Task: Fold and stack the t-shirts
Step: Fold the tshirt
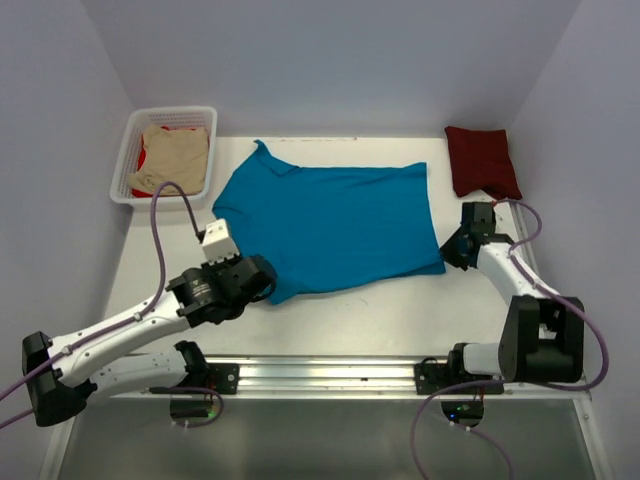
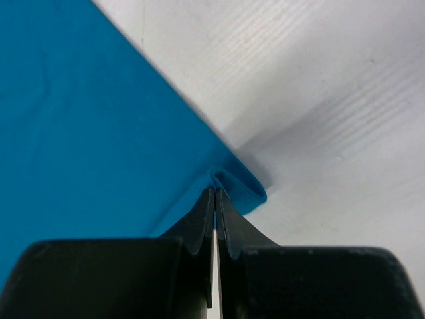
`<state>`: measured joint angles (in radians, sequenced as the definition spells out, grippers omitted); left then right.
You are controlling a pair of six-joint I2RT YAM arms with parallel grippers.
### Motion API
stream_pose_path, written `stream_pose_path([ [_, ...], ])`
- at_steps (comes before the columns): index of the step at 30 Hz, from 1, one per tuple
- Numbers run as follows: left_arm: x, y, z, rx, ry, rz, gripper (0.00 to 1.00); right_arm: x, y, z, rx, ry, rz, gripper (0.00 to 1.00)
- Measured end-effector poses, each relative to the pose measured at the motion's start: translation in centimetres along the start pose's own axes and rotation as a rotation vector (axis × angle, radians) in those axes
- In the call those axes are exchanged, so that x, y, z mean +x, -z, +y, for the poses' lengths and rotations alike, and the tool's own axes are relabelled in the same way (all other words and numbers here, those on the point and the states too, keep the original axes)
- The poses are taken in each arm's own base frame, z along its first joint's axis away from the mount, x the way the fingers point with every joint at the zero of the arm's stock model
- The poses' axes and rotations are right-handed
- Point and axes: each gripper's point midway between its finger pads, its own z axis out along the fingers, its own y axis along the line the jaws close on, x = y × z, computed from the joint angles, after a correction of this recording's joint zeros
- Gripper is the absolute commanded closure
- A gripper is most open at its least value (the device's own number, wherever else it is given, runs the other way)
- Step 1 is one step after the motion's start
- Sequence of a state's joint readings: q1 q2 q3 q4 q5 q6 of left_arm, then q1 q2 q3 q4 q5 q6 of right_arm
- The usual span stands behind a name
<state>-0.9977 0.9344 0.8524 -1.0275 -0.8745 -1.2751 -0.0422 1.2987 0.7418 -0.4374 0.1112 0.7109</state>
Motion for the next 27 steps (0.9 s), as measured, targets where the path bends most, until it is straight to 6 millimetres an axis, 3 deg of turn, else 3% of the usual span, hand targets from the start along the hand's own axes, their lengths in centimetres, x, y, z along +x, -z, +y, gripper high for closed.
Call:
stream_pose_path([
  [2, -0.7, -1.6, -1.0, 0.003, -0.019, -0.035, 1.00, -0.5, -1.3, 0.7, -0.002, -0.008, 0.002, 1.00],
  [5, -2.1, -4.3, -0.8, -0.020, -0.004, -0.080, 1.00, -1.3, -2.4, 1.6, -0.011, -0.018, -0.007, 1.00],
  [11, -4.9, -8.2, -1.1, -0.050, -0.020, -0.139, 1.00, -3.2, -3.3, 3.4, -0.042, -0.038, -0.042, 1.00],
  [21, -4.5, -13.7, -2.3, -0.073, -0.082, -0.092, 1.00, -5.5, -4.2, 5.6, -0.071, -0.049, -0.074, 1.00],
  [27, -5.2, -14.6, -3.1, -0.064, -0.077, -0.099, 1.00, -5.7, -4.9, 5.8, -0.067, -0.048, -0.070, 1.00],
])
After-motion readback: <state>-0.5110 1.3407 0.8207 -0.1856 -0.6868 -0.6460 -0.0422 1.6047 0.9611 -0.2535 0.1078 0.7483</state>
